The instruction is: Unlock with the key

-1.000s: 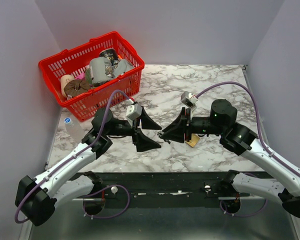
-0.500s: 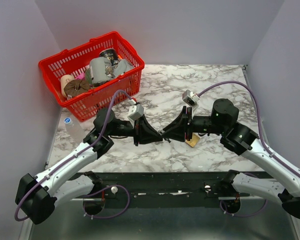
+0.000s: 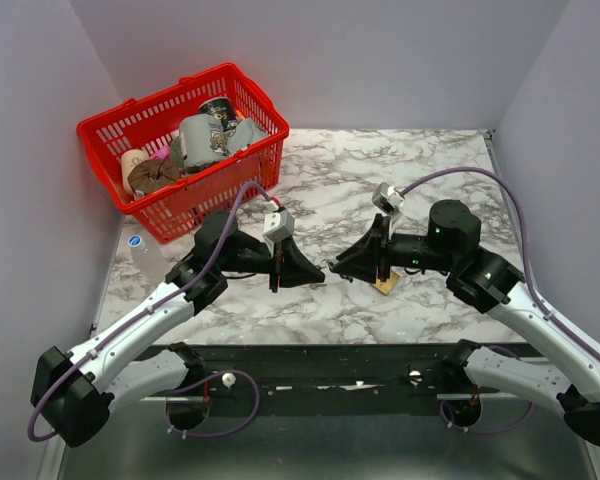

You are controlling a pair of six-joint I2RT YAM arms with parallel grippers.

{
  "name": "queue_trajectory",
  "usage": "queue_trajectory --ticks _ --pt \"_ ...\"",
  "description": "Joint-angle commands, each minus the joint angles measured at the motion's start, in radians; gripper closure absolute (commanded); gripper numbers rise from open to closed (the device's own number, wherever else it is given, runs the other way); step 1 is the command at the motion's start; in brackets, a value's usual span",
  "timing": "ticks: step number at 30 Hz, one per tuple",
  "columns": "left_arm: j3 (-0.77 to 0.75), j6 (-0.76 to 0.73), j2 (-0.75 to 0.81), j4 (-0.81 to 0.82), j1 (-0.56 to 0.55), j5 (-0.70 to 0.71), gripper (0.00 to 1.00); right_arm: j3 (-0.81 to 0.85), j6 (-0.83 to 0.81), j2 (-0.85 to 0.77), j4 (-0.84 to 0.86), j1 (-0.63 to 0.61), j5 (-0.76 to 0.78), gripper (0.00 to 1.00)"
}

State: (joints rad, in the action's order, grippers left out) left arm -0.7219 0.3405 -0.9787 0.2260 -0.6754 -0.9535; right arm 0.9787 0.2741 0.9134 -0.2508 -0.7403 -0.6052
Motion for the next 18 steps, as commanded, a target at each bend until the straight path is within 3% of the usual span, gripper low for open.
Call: queue_trajectory --ticks 1,5,8,13,18 --pt "-0.045 -0.168 -0.006 -0.264 -0.016 0.032 1.0 0.049 -0.128 0.034 -0.221 0.007 0.148 0.78" --pt "-0.065 -0.204 -0.044 -0.338 -0.049 0.007 1.0 0.054 -0.182 0.084 -0.262 0.007 0.133 0.45" --pt "-0.091 -0.242 -0.093 -0.402 -0.067 -0.022 1.0 0.04 -0.196 0.082 -0.22 -0.005 0.117 0.36" --pt "-0.108 -0.271 -0.135 -0.453 -0.084 -0.036 1.0 0.008 -0.188 0.077 -0.133 -0.024 0.035 0.39" --pt "-0.106 -0.275 -0.137 -0.45 -0.084 -0.033 1.0 -0.005 -0.174 0.13 -0.128 -0.027 -0.057 0.53"
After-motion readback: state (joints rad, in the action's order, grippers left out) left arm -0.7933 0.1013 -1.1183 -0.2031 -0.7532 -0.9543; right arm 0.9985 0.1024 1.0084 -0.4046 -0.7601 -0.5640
